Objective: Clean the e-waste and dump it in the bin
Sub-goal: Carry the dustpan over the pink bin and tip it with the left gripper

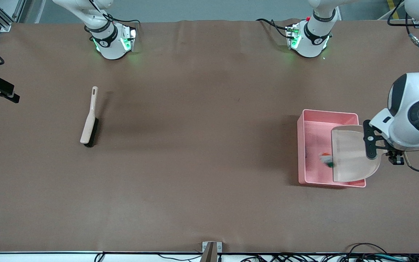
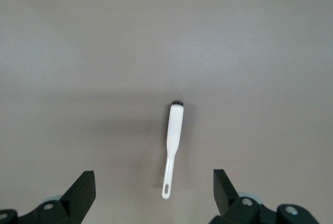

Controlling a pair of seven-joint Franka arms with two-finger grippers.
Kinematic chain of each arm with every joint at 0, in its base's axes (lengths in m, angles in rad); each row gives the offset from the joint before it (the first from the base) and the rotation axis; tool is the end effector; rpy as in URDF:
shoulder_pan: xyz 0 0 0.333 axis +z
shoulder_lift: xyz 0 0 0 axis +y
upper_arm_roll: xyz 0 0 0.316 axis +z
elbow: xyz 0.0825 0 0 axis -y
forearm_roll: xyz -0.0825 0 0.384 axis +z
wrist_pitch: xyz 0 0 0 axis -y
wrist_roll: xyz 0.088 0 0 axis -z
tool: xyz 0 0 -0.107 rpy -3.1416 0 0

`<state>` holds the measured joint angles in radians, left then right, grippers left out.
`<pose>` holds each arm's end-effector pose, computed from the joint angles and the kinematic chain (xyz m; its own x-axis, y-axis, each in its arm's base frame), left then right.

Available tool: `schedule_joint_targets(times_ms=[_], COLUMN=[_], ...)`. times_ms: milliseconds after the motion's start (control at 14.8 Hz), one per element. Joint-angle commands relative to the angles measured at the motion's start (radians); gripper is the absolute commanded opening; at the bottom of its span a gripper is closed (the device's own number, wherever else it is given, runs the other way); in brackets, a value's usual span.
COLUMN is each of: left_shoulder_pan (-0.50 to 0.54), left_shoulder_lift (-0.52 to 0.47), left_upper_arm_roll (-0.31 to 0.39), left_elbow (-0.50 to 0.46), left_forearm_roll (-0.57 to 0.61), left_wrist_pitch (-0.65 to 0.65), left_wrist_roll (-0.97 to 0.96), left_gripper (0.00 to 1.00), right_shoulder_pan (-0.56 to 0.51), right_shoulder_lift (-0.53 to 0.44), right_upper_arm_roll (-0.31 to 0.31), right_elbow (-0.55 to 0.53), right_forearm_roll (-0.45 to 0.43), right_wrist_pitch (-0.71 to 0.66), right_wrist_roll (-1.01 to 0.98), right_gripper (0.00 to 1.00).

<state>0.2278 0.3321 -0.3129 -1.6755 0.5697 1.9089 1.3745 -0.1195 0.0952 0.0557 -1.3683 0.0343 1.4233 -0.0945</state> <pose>0.6462 0.0029 0.4176 -0.0889 -0.9035 -0.4193 -0.9960 0.0834 0.0316 0.5677 -0.0340 0.6526 0.9987 0.0357 -0.0360 0.0341 -0.9985 -0.0430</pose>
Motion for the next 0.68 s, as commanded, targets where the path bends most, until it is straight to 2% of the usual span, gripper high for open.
schedule_joint_targets(times_ms=[0, 136, 407, 610], left_shoulder_pan=[-0.002, -0.017, -0.048, -0.111], left_shoulder_lift=[-0.047, -0.077, -0.084, -0.079], left_upper_arm_roll=[0.006, -0.001, -0.002, -0.003], left_elbow=[-0.004, 0.000, 0.051, 0.086], left_forearm_roll=[0.019, 0.003, -0.123, -0.215], left_wrist_pitch=[-0.001, 0.004, 0.007, 0.009], left_wrist_roll=[0.003, -0.009, -0.023, -0.092], left_gripper=[0.01, 0.00, 0.00, 0.00], right_shoulder_pan=[0.008, 0.033, 0.043, 0.040], right_shoulder_lift=[-0.012, -0.058, -0.057, -0.058], right_upper_arm_roll=[0.007, 0.010, 0.009, 0.006], right_elbow=[-0.036, -0.110, -0.106, -0.101], right_forearm_roll=[-0.039, -0.094, -0.105, -0.105], right_wrist_pitch=[-0.043, -0.031, -0.006, -0.009], right_wrist_roll=[0.056, 0.076, 0.078, 0.079], right_gripper=[1.00, 1.00, 1.00, 1.00])
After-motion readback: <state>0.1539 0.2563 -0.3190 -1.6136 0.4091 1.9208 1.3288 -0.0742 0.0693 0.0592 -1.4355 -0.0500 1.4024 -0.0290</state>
